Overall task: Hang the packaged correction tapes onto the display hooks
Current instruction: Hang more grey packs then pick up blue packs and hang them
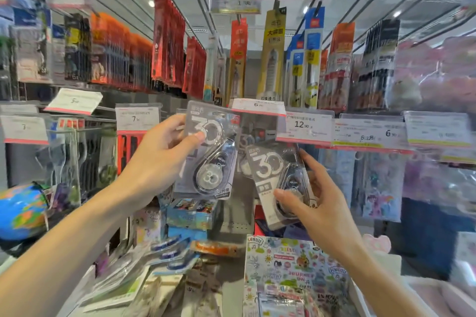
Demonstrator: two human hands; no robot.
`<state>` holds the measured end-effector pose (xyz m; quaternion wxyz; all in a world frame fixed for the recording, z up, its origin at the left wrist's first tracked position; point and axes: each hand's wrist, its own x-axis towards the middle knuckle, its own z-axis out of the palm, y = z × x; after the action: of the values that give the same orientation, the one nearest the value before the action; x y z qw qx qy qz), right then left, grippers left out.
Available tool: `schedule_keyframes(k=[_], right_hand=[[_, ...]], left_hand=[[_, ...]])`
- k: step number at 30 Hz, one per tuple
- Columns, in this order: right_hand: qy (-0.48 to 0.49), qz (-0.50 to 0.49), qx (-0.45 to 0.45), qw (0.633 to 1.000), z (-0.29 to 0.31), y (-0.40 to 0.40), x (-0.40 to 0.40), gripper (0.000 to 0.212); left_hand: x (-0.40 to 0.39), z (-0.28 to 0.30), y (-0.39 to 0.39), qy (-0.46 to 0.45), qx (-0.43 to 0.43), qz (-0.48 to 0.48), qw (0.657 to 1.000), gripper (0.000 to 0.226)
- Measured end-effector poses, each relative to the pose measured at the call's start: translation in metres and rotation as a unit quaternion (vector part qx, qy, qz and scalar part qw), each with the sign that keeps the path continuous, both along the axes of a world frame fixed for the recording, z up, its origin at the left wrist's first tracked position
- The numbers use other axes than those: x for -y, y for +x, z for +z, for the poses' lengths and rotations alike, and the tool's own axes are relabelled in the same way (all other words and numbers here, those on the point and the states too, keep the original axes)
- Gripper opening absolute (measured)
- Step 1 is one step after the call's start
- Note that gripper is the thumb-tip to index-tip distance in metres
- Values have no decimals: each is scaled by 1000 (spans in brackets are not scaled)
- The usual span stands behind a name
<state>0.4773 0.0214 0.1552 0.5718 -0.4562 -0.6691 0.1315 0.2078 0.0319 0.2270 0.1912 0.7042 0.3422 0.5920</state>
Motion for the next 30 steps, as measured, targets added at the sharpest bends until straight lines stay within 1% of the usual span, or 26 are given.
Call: schedule_keyframes(k=[8,13,18,26,30], right_hand=[[38,-7,7,999,5,-29,-14,84],[28,-20,-19,999,10,-39,-20,82],[18,-15,-13,1000,14,-45,-21,84],[21,-12,-7,1000,8,-47,-32,74],[15,-34,0,999,9,-46,-40,72]], left_hand=[[-8,8,-3,12,-1,7,1000,28],[-8,8,-5,11,5,-1,1000,30],[-7,7,-3,12,8,-2,1000,29],[-11,2,-5,9,5,4,1000,30],[-17,-7,-6,-3,-2,10,1000,30]])
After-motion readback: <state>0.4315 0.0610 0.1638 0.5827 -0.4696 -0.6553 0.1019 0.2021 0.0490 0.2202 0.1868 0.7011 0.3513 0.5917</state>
